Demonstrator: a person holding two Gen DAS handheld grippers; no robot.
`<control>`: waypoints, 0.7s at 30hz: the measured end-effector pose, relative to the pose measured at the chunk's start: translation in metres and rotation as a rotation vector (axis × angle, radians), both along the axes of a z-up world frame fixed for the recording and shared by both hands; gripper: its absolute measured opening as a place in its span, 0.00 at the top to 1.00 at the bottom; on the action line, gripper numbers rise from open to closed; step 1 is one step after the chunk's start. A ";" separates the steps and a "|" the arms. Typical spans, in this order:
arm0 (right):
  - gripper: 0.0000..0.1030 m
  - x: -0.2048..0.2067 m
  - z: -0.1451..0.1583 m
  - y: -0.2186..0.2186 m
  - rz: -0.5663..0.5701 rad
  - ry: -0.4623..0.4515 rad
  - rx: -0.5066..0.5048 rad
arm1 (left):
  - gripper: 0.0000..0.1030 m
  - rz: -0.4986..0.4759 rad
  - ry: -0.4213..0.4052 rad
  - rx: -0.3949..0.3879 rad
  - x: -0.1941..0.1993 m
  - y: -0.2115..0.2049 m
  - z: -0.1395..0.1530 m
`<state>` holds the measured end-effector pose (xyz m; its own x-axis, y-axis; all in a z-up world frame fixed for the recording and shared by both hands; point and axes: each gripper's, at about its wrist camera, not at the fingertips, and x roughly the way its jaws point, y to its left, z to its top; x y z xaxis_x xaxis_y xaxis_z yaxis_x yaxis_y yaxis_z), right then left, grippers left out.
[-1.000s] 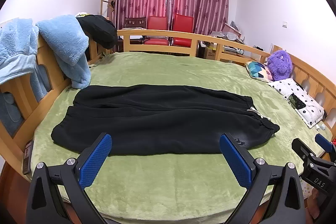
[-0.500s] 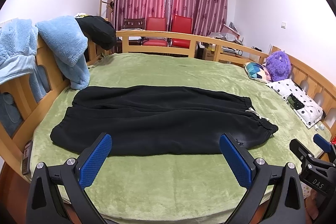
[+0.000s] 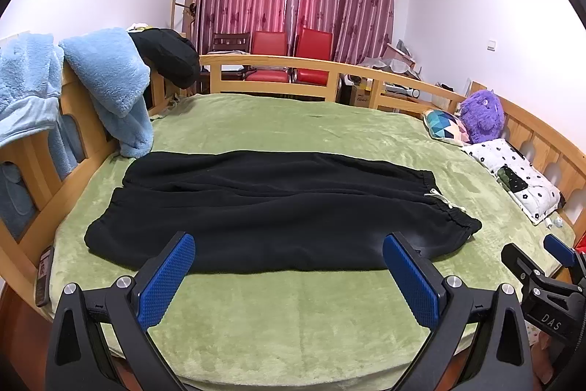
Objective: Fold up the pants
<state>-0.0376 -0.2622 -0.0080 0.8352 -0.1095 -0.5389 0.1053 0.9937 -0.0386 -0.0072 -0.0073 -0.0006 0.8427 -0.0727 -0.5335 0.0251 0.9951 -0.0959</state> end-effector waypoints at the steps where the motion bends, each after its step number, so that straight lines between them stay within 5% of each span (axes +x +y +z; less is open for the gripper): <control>1: 0.00 0.000 0.000 0.000 0.000 -0.001 -0.001 | 0.00 -0.002 0.000 -0.002 0.001 0.001 0.000; 13: 0.00 0.010 -0.009 0.001 0.002 0.013 -0.006 | 0.00 -0.011 0.021 -0.003 0.018 0.002 -0.009; 21: 0.00 0.048 -0.055 0.000 0.033 0.042 -0.011 | 0.00 0.031 0.107 0.022 0.060 0.016 -0.059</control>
<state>0.0108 -0.2619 -0.0630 0.8149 -0.0887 -0.5728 0.0706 0.9961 -0.0538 0.0523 0.0090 -0.0596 0.7824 -0.0346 -0.6218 -0.0149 0.9971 -0.0743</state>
